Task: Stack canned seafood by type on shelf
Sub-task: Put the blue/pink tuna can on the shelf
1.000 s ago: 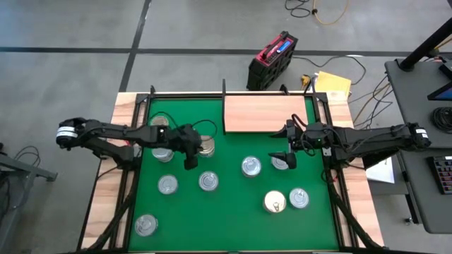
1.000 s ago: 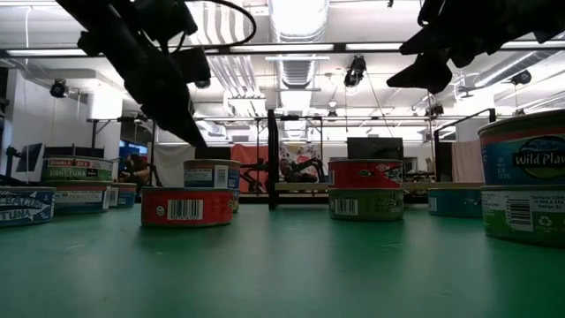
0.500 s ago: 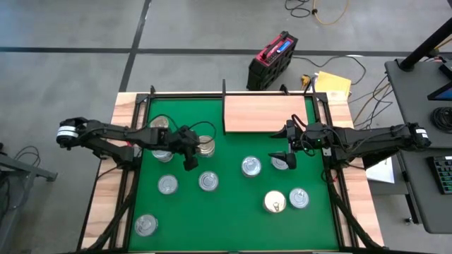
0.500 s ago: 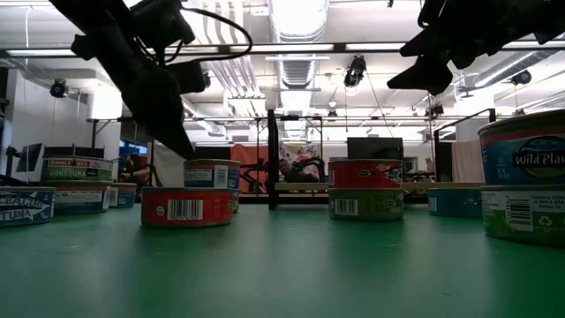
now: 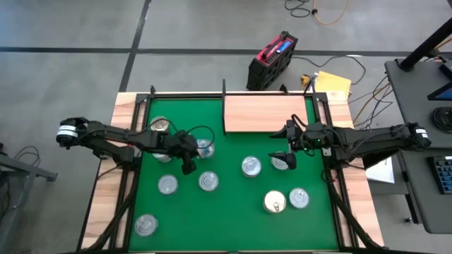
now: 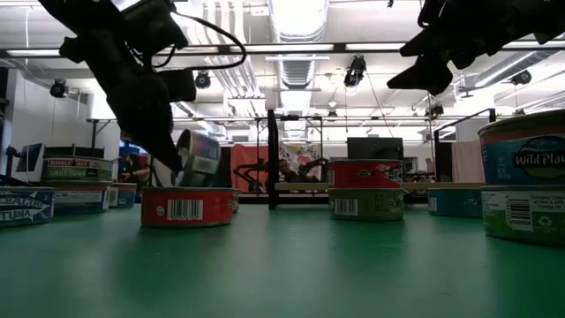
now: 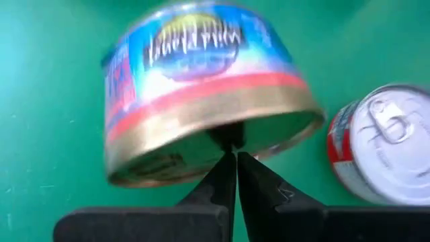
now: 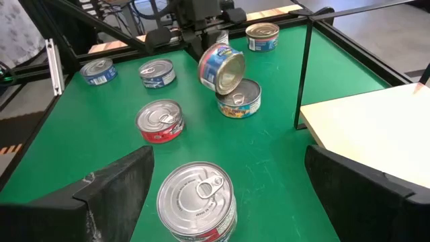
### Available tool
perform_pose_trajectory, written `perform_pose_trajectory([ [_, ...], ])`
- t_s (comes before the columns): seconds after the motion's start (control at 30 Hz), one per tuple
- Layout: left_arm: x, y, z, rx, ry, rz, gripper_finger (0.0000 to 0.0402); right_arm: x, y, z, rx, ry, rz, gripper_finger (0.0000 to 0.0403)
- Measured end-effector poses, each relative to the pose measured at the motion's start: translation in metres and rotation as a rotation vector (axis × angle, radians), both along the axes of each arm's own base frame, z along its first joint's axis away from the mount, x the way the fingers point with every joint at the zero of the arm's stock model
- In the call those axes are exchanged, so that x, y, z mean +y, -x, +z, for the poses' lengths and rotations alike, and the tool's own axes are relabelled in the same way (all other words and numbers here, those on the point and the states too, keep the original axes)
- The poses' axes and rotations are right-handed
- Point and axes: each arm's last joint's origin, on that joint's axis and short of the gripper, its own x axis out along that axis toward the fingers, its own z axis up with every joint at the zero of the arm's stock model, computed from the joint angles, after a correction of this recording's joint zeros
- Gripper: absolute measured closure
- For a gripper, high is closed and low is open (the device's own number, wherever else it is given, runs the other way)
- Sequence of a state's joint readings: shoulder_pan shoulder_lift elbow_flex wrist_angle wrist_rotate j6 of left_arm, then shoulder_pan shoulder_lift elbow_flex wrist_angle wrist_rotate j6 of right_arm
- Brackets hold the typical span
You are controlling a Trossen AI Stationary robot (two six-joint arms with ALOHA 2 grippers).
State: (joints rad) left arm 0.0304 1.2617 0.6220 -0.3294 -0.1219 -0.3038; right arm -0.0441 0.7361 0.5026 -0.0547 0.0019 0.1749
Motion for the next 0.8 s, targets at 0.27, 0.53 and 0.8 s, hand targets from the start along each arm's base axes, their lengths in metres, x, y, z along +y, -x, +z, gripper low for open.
perform_pose_trajectory([
  [0.27,-0.002,0.001,-0.001,0.007,0.011,0.007,0.0401,0.000,0.000,0.000,0.000,0.002,0.001,0.0026],
  [0.53,-0.003,0.006,-0.002,0.067,0.031,0.006,0.0402,0.000,0.000,0.000,0.000,0.001,0.000,0.0026],
  [0.8,-0.004,0.007,0.024,0.082,0.058,-0.033,0.0401,0.000,0.000,0.000,0.001,0.002,0.001,0.0026],
])
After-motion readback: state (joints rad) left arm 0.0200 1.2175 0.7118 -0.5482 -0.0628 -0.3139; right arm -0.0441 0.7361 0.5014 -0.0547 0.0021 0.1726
